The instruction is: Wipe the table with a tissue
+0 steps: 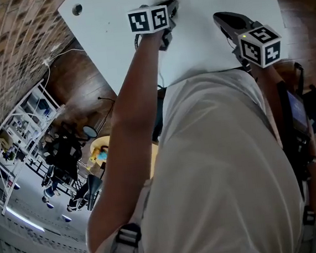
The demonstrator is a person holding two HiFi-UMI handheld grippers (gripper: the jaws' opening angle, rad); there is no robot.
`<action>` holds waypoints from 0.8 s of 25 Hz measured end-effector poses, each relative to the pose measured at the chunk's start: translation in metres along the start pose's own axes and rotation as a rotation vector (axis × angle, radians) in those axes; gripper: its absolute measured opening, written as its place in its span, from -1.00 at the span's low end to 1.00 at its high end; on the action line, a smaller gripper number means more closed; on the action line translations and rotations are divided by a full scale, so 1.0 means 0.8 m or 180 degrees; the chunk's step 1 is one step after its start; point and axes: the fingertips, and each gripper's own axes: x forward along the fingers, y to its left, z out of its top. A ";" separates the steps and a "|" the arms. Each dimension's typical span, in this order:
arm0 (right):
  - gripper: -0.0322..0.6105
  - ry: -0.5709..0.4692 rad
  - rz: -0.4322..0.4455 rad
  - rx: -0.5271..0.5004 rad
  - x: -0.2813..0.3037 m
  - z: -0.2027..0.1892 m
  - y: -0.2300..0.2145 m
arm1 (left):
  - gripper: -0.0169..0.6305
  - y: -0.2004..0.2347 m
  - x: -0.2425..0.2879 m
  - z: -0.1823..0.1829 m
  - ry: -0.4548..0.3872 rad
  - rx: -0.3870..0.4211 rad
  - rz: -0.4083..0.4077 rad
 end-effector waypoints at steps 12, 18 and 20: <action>-0.88 0.0041 0.0028 -0.0172 0.011 -0.012 0.059 | -0.88 -0.028 -0.098 -0.104 -0.0357 -0.0213 -0.0589; -0.88 0.0111 0.0128 -0.0313 0.029 -0.019 0.099 | -0.88 0.001 -0.150 -0.117 -0.0729 -0.0381 -0.0394; -0.88 0.0120 0.0140 -0.0363 0.034 -0.020 0.111 | -0.88 0.010 -0.165 -0.121 -0.0846 -0.0423 -0.0340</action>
